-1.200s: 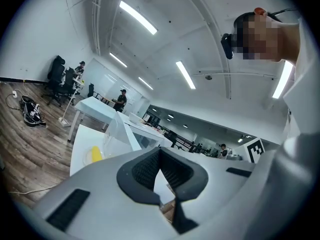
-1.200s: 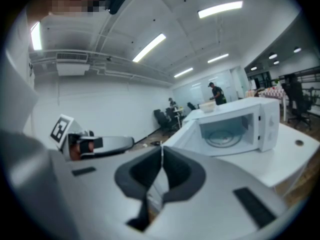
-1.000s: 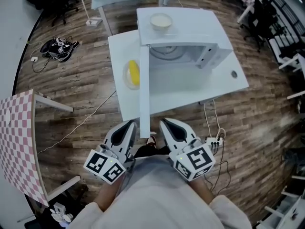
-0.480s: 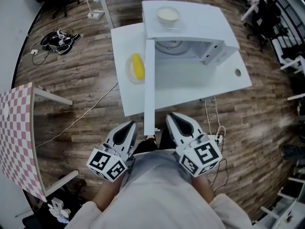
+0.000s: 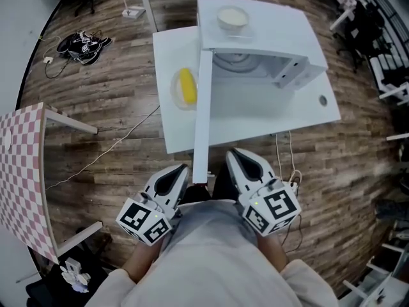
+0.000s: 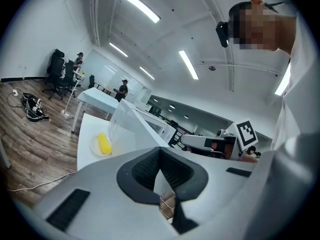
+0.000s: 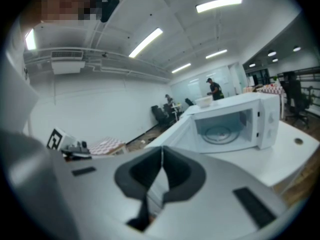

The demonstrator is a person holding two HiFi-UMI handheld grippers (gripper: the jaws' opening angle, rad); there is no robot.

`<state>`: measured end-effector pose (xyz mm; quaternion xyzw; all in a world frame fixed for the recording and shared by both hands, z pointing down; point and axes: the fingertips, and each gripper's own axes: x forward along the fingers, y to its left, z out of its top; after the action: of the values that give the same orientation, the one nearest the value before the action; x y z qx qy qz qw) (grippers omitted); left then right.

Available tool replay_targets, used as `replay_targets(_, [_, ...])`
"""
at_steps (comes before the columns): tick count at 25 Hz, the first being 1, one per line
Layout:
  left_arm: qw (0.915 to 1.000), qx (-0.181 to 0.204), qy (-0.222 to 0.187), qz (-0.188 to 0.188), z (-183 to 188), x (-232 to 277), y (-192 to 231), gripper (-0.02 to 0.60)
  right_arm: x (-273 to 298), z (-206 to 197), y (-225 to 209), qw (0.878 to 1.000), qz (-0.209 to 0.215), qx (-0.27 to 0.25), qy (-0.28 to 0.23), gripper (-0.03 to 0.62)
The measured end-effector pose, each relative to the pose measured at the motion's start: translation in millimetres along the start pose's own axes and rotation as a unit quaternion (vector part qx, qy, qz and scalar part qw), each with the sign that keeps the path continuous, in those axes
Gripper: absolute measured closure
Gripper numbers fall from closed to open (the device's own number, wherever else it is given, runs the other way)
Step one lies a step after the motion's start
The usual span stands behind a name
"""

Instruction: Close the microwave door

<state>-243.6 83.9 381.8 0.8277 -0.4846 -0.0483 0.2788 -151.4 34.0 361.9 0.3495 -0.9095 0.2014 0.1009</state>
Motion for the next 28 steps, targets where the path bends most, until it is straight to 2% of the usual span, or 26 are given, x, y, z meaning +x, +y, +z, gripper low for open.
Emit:
replay_targets(11, [0.9998,-0.011,0.017,0.001,-14.0,9.4,-0.9,0.568,-4.6,-4.9,-16.3,1.000,-0.007,0.008,0.004,0.571])
replay_targets(28, [0.9991,-0.009,0.040,-0.011,-18.3,28.2,-10.4,0.568,-2.9,-21.4,-16.4,0.999,0.010,0.015,0.035,0.571])
